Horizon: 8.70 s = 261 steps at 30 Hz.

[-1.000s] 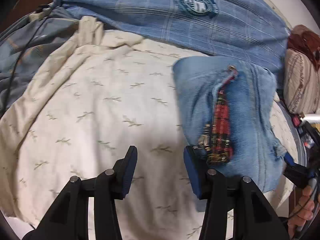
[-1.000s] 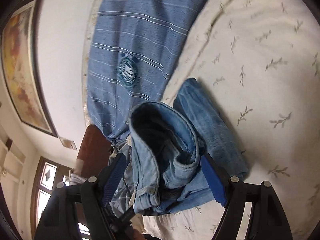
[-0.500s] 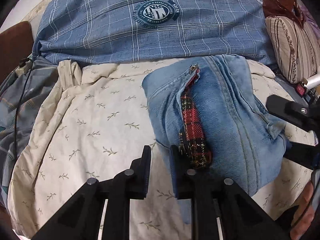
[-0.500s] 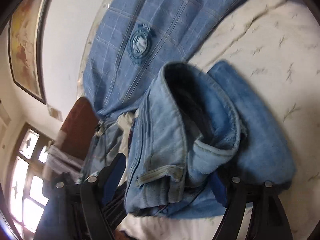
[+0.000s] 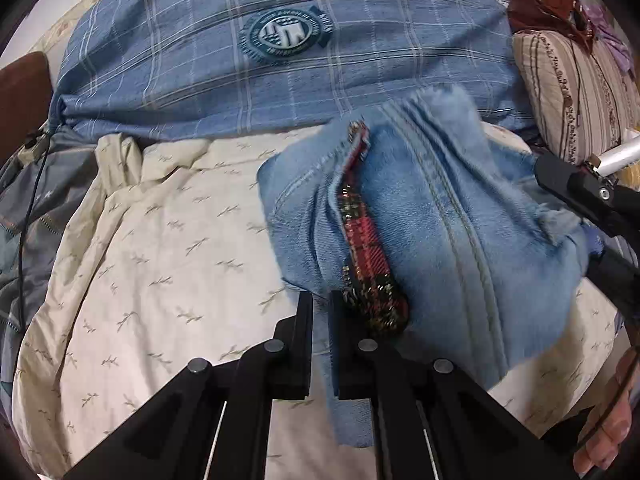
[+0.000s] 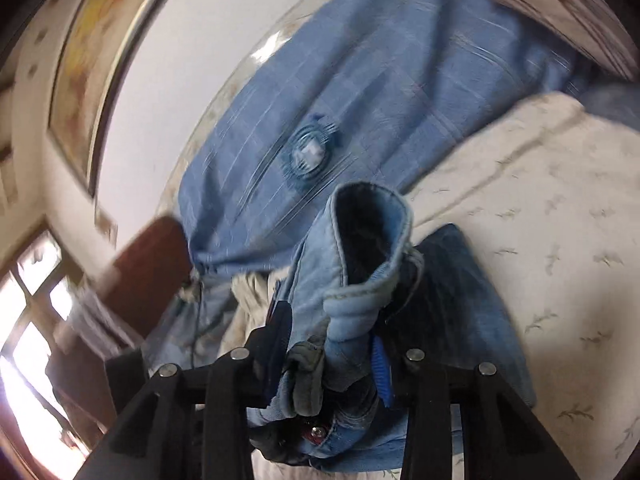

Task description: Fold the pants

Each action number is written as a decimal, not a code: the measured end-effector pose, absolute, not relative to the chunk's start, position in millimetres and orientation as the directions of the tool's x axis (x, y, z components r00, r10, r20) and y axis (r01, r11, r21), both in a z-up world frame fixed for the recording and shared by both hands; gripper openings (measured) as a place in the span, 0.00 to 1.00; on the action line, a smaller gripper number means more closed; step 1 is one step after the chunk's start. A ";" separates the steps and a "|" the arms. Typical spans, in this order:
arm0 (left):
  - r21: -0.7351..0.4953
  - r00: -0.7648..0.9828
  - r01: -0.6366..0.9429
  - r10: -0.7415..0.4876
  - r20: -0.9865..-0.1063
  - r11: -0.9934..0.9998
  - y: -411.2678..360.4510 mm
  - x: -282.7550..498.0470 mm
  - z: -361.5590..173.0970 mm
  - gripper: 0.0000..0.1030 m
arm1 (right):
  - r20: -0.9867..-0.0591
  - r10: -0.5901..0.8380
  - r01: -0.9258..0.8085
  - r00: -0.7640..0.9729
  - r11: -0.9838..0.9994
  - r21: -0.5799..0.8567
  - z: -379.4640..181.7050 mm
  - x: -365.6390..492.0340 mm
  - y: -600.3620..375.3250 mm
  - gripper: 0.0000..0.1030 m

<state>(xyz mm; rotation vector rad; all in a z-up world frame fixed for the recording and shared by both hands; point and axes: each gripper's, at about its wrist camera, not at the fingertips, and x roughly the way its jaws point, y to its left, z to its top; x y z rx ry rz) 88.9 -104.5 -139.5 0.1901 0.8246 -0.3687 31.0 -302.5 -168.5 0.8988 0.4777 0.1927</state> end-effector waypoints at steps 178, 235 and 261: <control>-0.125 0.583 0.361 -0.329 -0.743 0.924 -36.7 18.6 -60.8 0.99 | -0.518 0.352 0.112 0.780 0.735 0.669 -153.8 -159.8 -314.9 0.68; -0.061 0.538 0.593 -0.451 -0.712 0.803 -76.3 37.1 -112.9 0.99 | -0.545 0.322 0.171 0.774 0.723 0.669 -162.0 -122.1 -312.7 0.69; -0.322 0.484 0.505 -0.572 -0.662 0.801 -50.1 118.4 -141.0 0.99 | -0.552 0.204 0.218 0.808 0.768 0.603 -171.5 23.1 -367.3 0.71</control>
